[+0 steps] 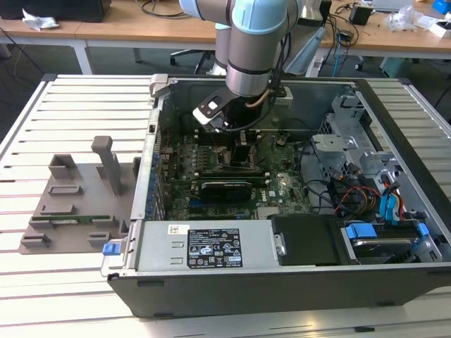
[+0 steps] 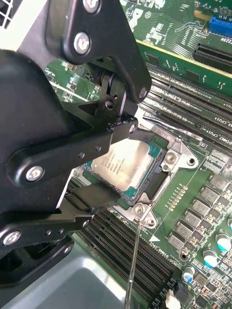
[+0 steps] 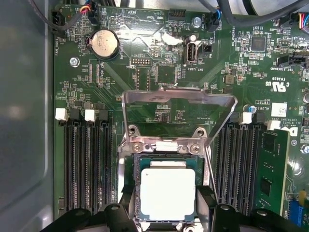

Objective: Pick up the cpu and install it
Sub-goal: 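Place the cpu into insertion slot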

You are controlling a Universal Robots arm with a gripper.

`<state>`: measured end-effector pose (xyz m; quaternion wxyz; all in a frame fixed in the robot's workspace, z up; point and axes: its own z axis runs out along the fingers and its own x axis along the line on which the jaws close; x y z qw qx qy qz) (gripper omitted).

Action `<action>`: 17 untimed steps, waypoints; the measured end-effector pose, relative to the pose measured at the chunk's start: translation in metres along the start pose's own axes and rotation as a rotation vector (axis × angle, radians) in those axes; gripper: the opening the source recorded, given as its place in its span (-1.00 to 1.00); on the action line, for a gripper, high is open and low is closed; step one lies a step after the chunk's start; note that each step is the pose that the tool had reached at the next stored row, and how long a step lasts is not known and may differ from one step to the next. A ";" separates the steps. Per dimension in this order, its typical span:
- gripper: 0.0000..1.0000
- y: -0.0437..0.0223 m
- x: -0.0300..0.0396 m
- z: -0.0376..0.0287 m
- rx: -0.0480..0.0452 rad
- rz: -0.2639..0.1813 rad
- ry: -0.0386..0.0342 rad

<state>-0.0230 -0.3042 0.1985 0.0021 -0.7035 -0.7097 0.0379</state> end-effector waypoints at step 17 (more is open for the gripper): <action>0.23 -0.0015 0.0001 -0.0043 0.0001 0.001 -0.0100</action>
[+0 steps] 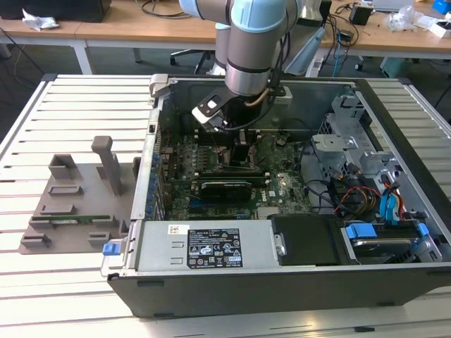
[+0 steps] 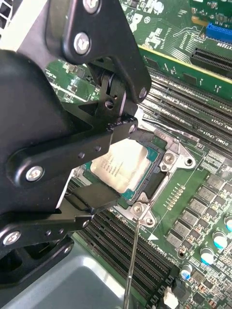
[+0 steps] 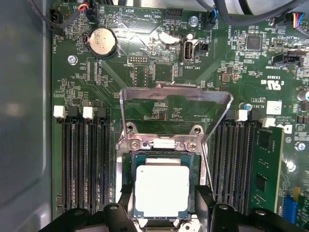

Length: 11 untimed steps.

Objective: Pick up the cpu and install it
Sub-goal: 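Place the cpu into insertion slot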

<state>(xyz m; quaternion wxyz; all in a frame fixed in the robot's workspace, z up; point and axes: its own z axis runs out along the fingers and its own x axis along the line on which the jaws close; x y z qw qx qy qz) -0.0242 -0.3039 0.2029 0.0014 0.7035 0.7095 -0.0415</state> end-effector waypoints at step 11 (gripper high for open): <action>-0.18 -0.0009 0.0006 -0.0158 0.0001 0.000 -0.0001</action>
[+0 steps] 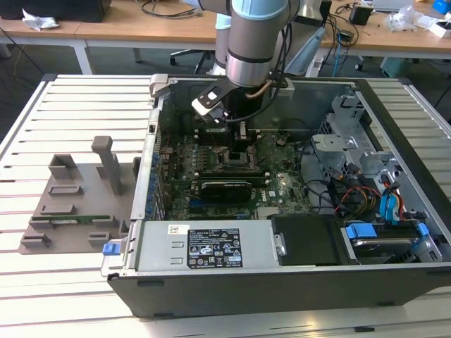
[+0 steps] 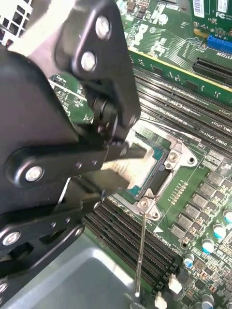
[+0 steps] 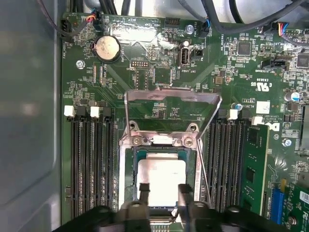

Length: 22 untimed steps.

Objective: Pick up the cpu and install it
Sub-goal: 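Place the cpu into insertion slot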

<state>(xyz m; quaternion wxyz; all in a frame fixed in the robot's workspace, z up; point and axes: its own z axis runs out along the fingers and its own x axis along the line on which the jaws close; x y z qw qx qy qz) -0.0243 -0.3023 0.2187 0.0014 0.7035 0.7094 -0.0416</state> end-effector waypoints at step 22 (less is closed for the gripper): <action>-0.79 -0.0029 -0.0006 -0.0531 -0.0001 0.000 -0.0010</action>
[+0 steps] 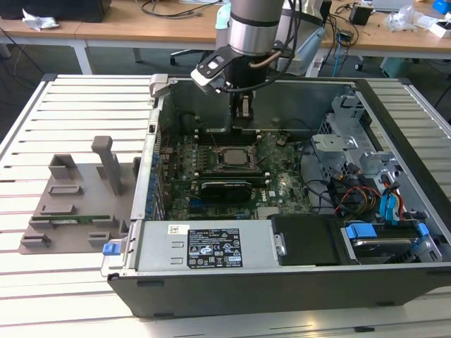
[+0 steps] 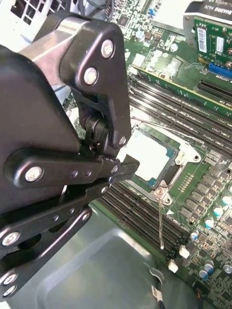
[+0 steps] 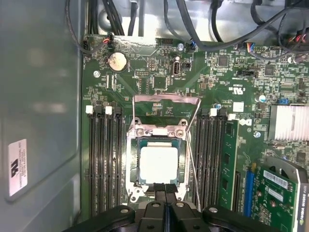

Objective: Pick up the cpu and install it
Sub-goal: 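Place the cpu into insertion slot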

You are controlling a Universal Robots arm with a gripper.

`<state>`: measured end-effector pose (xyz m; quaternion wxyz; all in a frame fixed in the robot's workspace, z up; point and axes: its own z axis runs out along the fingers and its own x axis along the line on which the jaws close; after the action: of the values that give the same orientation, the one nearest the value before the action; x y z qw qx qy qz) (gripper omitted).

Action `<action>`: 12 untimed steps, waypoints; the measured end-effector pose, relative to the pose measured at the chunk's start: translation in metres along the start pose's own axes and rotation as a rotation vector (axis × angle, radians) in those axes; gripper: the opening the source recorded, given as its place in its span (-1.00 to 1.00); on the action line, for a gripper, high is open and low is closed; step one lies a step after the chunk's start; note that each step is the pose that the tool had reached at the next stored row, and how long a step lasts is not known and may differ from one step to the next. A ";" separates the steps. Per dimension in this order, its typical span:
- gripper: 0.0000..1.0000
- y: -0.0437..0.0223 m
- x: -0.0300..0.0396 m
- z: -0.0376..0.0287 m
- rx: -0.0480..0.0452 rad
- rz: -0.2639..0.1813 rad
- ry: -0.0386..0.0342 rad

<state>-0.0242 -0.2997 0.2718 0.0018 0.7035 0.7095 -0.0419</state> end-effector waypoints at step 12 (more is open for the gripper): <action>-0.79 -0.0016 -0.0017 -0.0270 0.0000 0.000 0.0000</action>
<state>-0.0242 -0.2997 0.2989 0.0018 0.7035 0.7094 -0.0419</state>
